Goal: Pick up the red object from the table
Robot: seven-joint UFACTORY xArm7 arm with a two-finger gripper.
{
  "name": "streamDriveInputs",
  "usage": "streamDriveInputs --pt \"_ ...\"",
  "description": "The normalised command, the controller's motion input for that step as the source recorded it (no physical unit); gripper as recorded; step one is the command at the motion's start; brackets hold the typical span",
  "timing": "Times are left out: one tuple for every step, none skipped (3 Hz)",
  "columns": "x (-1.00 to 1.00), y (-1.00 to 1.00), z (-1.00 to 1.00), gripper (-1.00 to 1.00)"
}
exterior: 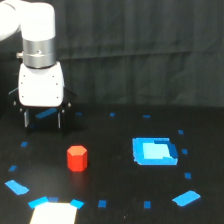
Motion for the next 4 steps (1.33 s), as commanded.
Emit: streamDriveInputs --pt "0.54 -1.0 -0.29 1.0" --pt "0.44 -0.81 -0.35 1.0" --pt "0.97 -1.0 -0.36 0.94" --pt "0.58 -1.0 -0.27 0.38"
